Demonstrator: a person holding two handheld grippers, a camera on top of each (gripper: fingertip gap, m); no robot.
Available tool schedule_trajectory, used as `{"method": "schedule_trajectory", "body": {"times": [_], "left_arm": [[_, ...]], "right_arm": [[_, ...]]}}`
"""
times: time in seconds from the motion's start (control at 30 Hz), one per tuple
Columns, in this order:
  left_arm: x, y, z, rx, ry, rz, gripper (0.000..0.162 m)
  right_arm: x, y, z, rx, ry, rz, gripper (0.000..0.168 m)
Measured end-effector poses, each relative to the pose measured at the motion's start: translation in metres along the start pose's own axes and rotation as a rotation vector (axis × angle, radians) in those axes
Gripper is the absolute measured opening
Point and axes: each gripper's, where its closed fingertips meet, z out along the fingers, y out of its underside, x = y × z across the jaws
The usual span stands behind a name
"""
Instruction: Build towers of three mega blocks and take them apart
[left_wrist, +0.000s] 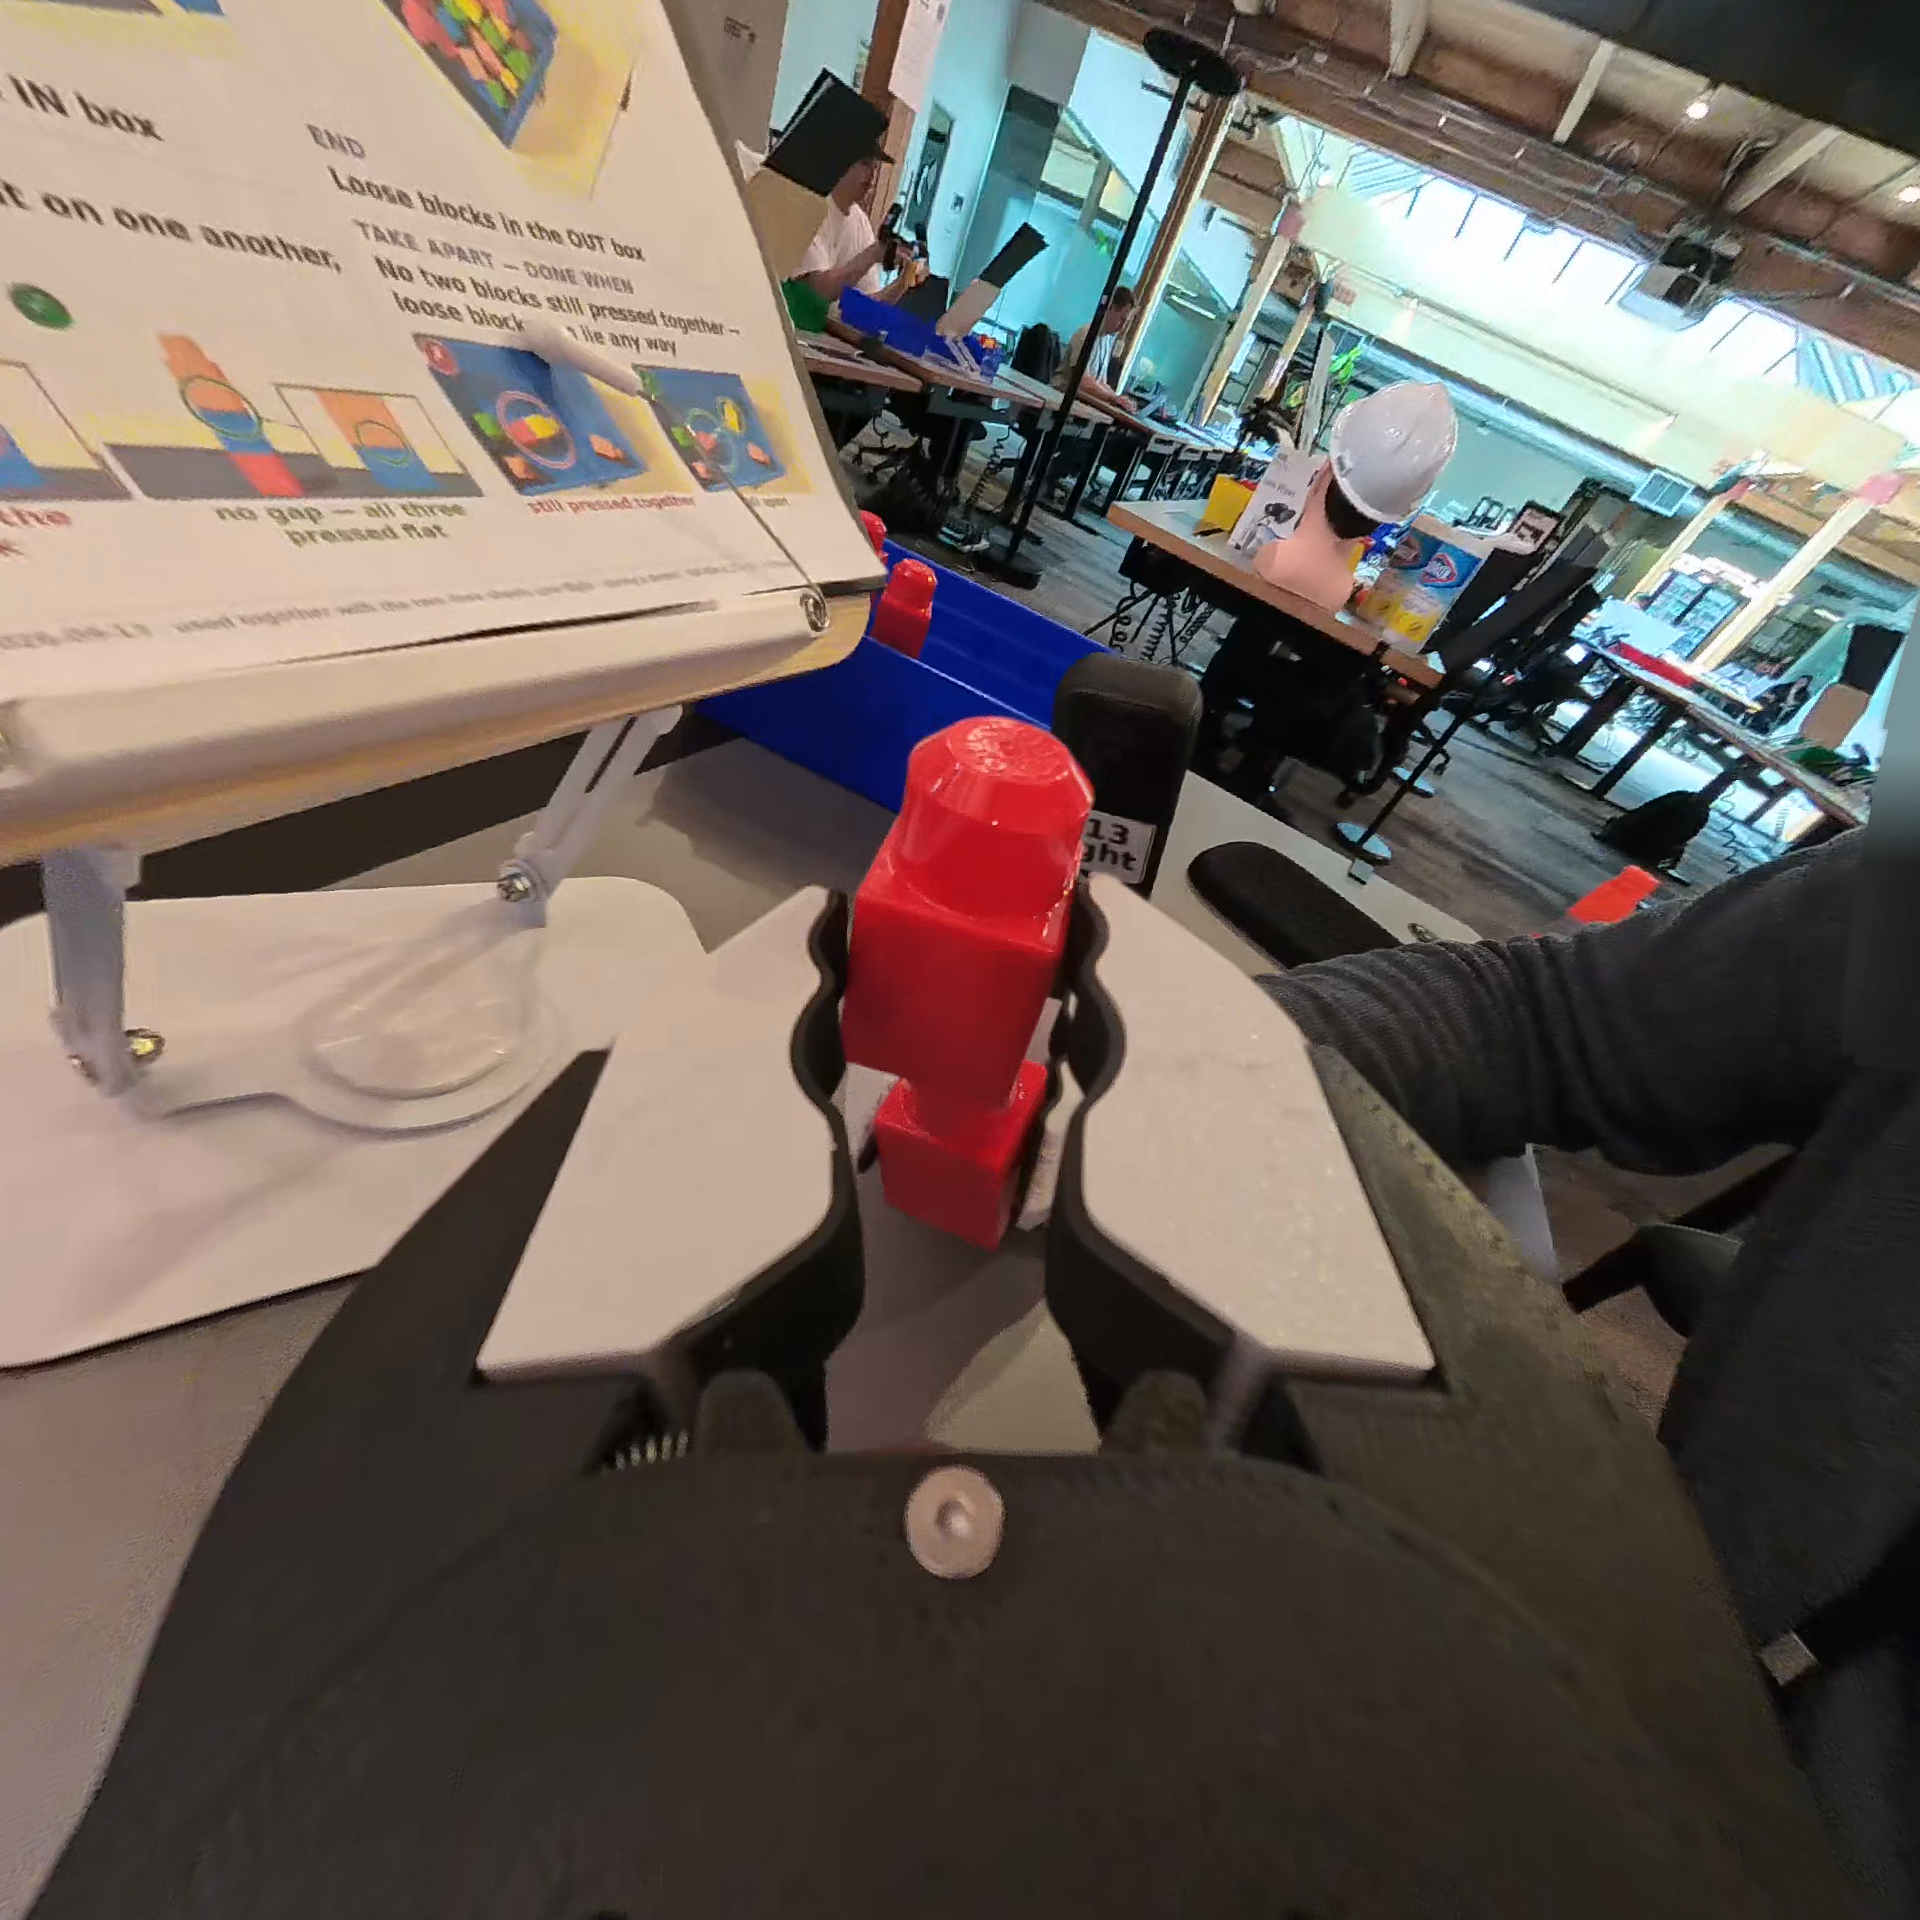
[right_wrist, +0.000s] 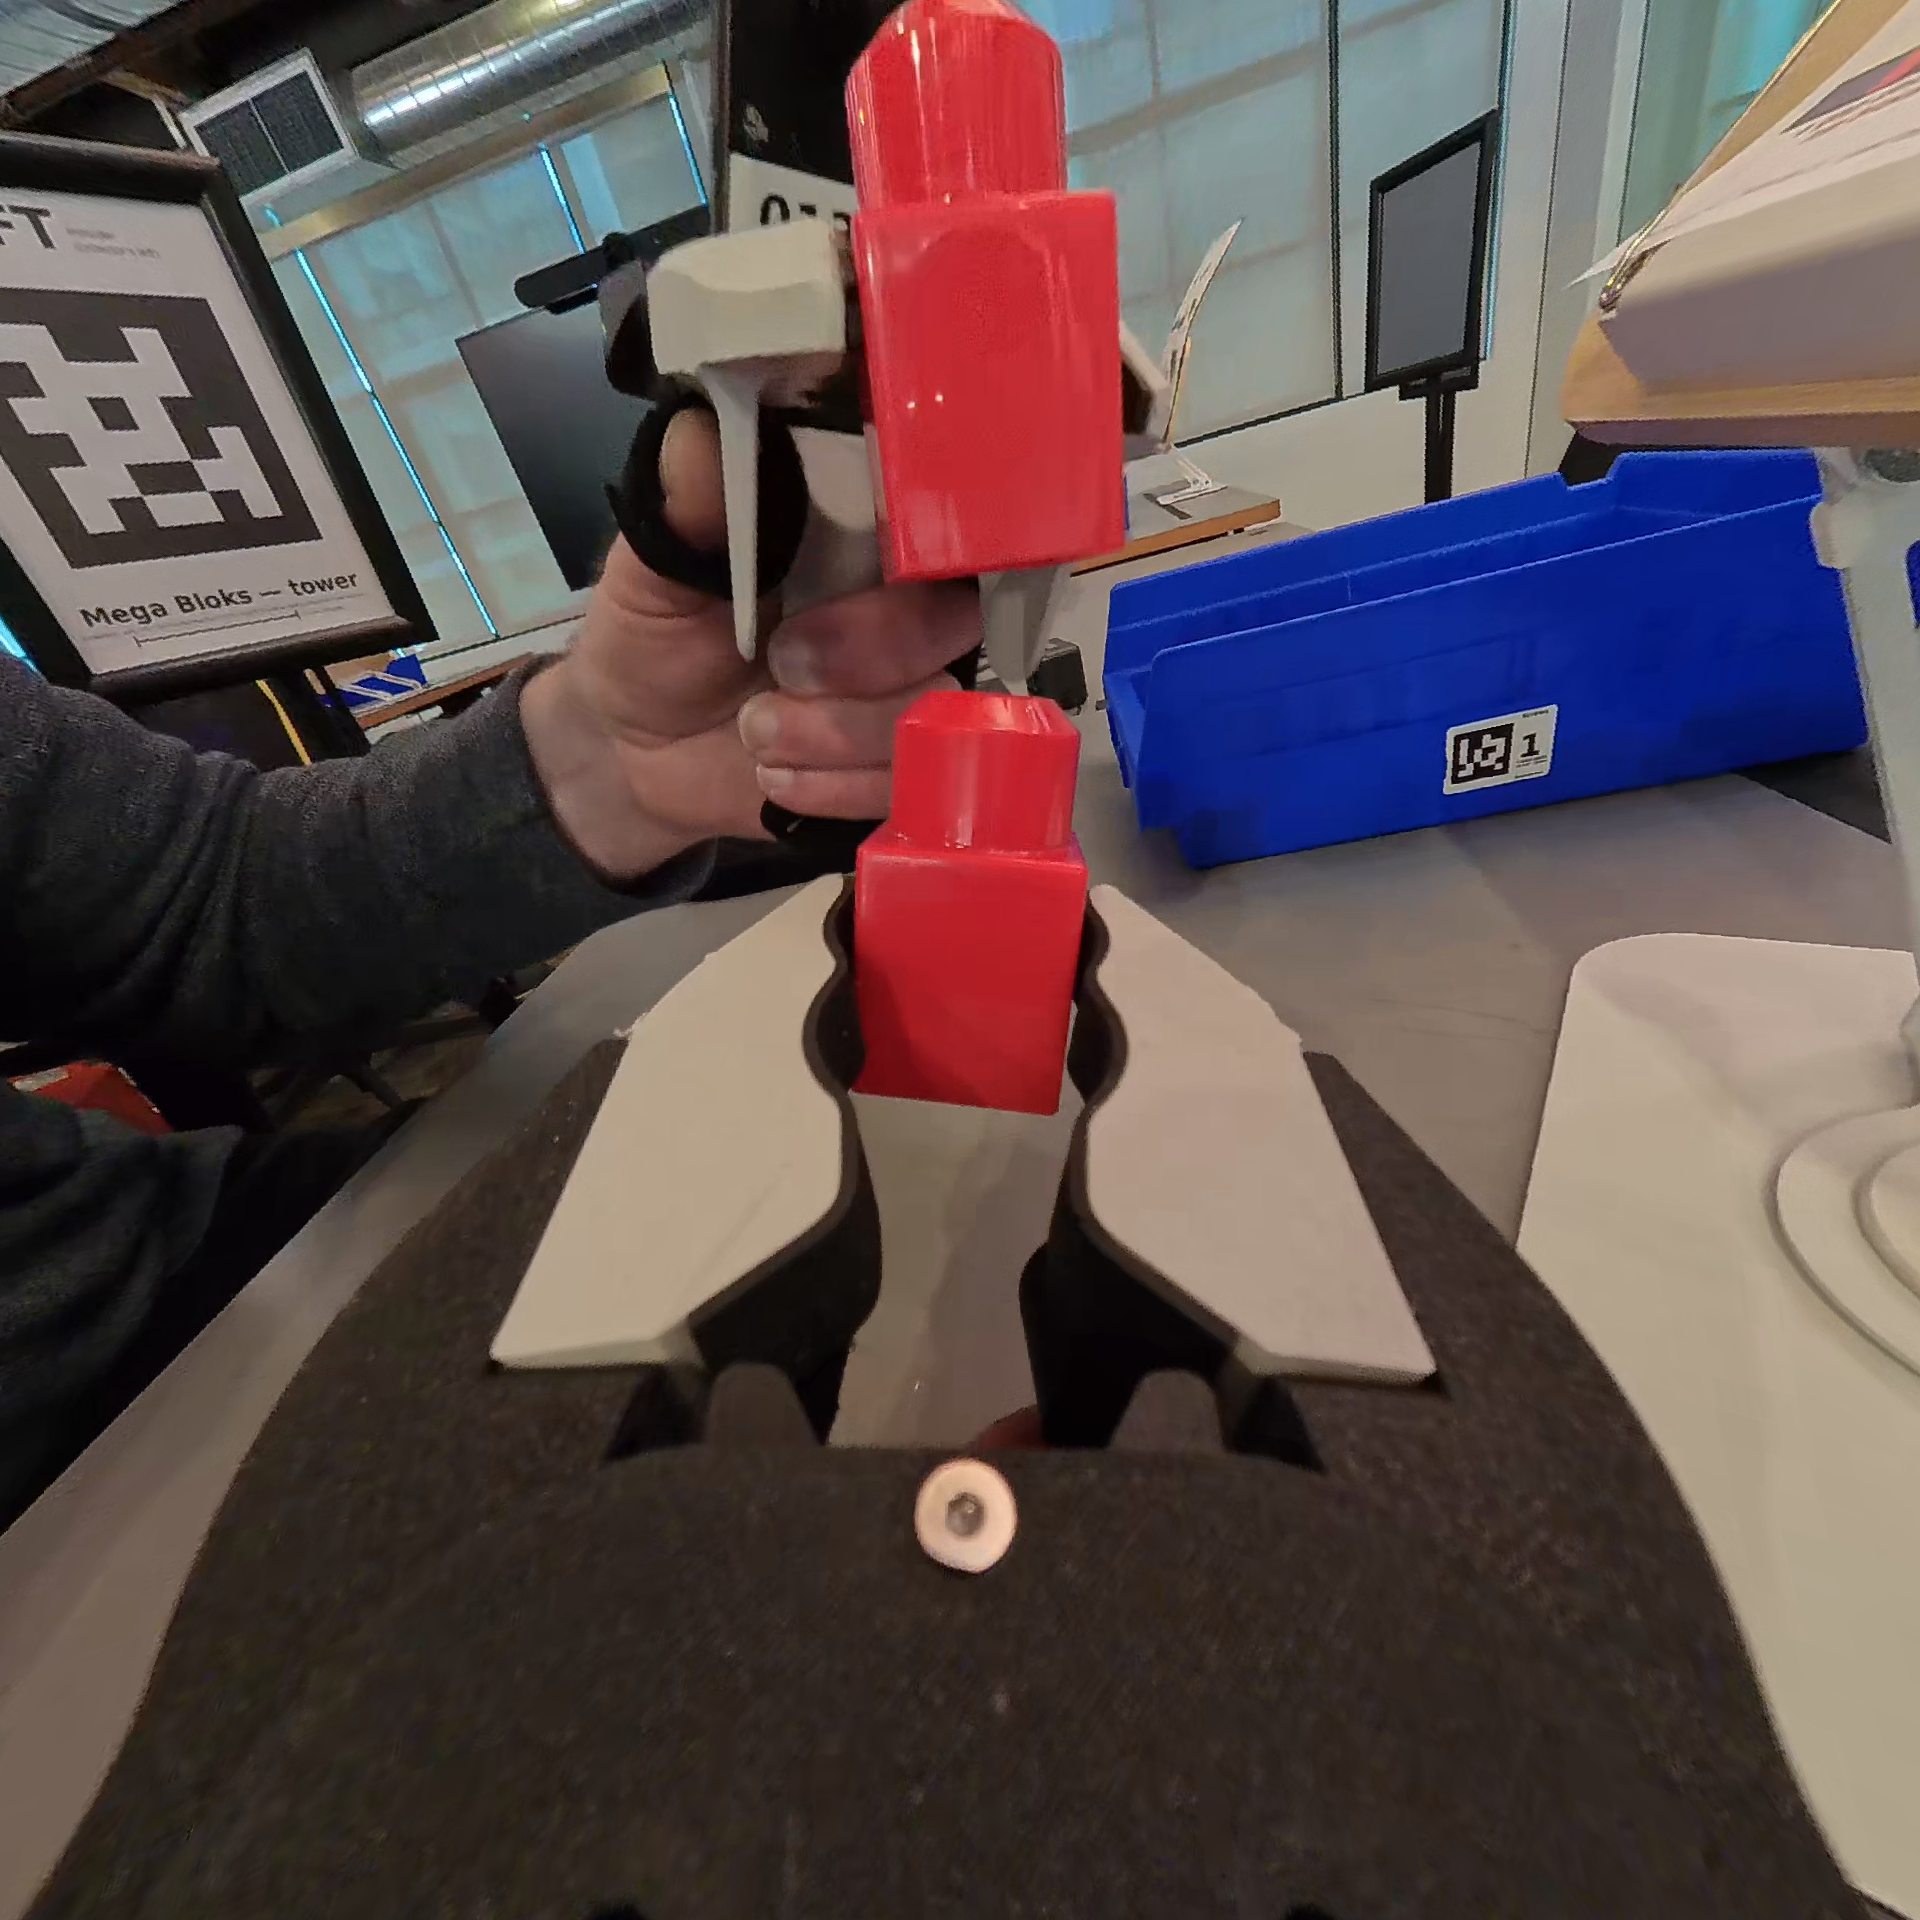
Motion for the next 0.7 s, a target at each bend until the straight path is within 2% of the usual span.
{"method": "schedule_trajectory", "body": {"times": [0.3,0.53,0.7], "left_arm": [[0.004,0.010,0.011,0.079,0.132,-0.082,0.039],[0.007,0.023,0.021,0.003,0.168,-0.095,0.039],[0.005,0.025,0.021,0.015,0.174,-0.104,0.039]], "right_arm": [[-0.002,-0.003,-0.002,0.024,-0.029,0.008,0.036],[-0.003,-0.004,-0.003,0.031,-0.034,0.010,0.036],[-0.003,-0.004,-0.003,0.030,-0.034,0.011,0.036]]}}
